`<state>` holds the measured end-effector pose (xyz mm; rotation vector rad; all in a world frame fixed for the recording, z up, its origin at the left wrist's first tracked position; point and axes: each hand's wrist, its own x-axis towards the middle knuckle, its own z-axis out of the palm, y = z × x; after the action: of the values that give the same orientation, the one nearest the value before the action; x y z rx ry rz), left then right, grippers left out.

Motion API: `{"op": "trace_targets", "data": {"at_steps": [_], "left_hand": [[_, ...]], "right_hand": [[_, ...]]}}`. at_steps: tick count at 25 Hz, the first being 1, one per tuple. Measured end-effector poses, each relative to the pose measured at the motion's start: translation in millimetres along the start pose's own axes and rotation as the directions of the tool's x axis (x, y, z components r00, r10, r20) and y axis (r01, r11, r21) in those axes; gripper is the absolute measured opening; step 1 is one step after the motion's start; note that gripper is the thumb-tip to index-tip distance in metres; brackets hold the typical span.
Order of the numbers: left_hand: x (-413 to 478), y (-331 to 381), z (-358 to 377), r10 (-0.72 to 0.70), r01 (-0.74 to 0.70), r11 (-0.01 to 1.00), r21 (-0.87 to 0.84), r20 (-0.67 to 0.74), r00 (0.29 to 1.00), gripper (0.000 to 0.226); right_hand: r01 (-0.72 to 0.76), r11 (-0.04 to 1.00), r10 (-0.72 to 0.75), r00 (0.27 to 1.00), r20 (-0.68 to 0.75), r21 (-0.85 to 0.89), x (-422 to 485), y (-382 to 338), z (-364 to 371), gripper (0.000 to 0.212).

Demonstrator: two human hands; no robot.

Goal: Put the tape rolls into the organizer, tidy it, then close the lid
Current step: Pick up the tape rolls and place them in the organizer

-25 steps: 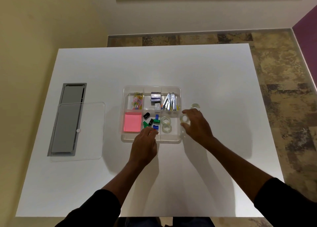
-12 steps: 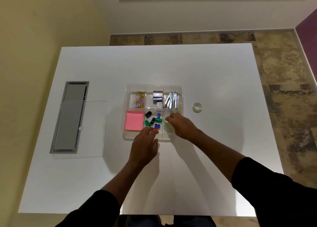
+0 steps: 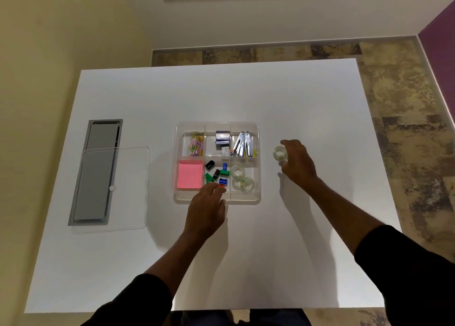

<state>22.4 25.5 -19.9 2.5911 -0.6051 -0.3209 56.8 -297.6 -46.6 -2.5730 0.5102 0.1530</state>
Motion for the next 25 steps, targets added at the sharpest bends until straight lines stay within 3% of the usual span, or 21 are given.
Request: {"op": "trace_targets", "data": {"at_steps": [2,4,7,12,13,20,25], "left_hand": [[2,0,0,0.0,0.0,1.0,-0.002,0.0,1.0,0.036],[4,2,0,0.004,-0.004,1.0,-0.005,-0.001,1.0,0.035],[7,2,-2,0.003,-0.003,1.0,-0.004,-0.003,1.0,0.034],[8,3,-2,0.015,-0.015,1.0,-0.004,-0.008,1.0,0.033],[9,2,-2,0.016,-0.016,1.0,-0.003,-0.008,1.0,0.033],[6,4,-1,0.005,-0.005,1.0,-0.02,-0.006,1.0,0.033],[1,5,1,0.005,-0.005,1.0,-0.025,-0.003,1.0,0.035]], "right_hand": [[-0.036,0.993,0.058,0.978,0.198,-0.112,6,11,-1,0.1],[0.022,0.986,0.034,0.944,0.327,-0.166,10,16,-1,0.117],[0.123,0.97,-0.033,0.922,0.385,-0.211,13,15,7,0.109],[0.228,0.936,-0.175,0.962,0.209,-0.268,-1,8,20,0.034],[0.238,0.933,-0.186,0.961,0.202,-0.27,-5,8,20,0.028],[0.17,0.984,-0.173,0.983,0.065,0.048,-29,-3,14,0.043],[0.342,0.93,-0.354,0.933,0.073,0.135,-47,-33,5,0.048]]}}
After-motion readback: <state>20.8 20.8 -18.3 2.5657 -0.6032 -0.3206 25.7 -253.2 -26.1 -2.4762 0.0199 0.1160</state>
